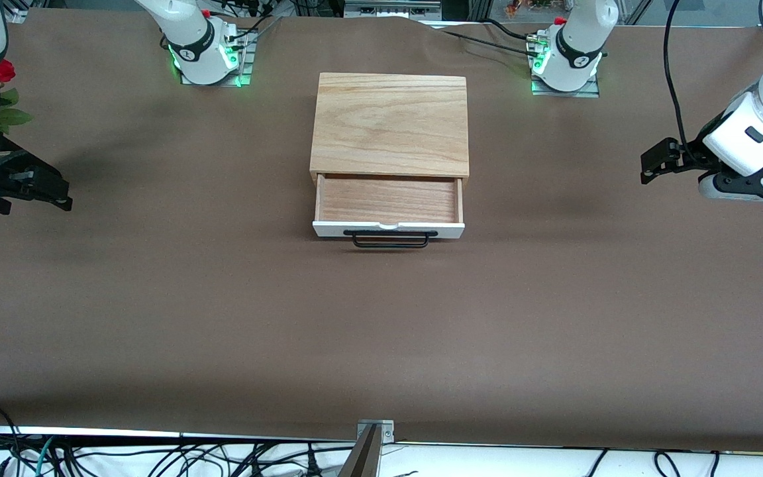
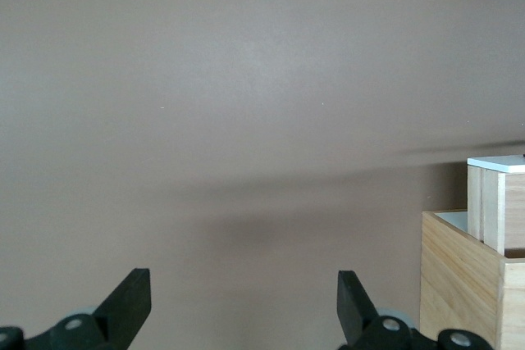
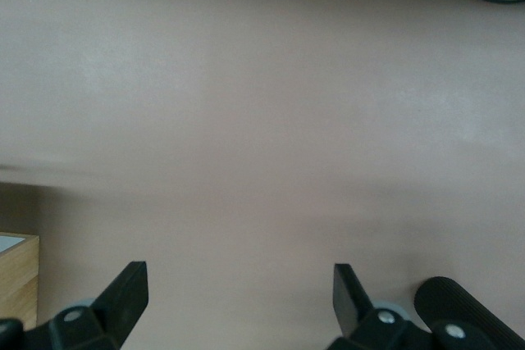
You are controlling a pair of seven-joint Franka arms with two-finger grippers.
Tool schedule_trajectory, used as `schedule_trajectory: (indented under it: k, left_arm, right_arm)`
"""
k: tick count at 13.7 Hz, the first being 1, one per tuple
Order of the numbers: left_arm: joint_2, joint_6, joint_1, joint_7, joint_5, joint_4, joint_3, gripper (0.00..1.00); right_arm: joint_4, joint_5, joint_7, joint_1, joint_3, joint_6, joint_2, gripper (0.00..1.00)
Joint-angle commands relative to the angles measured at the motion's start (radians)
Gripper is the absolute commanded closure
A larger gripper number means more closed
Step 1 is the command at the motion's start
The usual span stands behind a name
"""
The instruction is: Close drawer with both arms simultaneously
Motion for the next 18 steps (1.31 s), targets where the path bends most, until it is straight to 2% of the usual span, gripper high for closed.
schedule_trajectory:
  k: [1,10,13,16,18]
  left_arm:
    - [0.016,-0.024,0.005,0.023,-0.024,0.038,-0.002,0.0]
    - [0.016,-0.024,0.004,0.026,-0.024,0.038,-0.002,0.0]
    - [0.023,-0.018,-0.008,0.015,-0.025,0.038,-0.005,0.0]
    - [0.034,-0.018,0.004,0.017,-0.091,0.038,-0.005,0.0]
    - [0.077,-0.018,-0.007,0.011,-0.136,0.038,-0.006,0.0]
  right_arm:
    - [0.022,0.005,0.003,0.001,0.0,-0.013,0.007,0.0]
    - [0.019,0.012,0.012,0.012,0.002,-0.005,0.017,0.0]
    - [0.017,0.016,0.009,0.06,0.002,-0.014,0.032,0.0]
    - [0.017,0.014,0.012,0.148,0.002,-0.002,0.043,0.0]
    - [0.017,0.014,0.011,0.187,0.002,0.003,0.052,0.0]
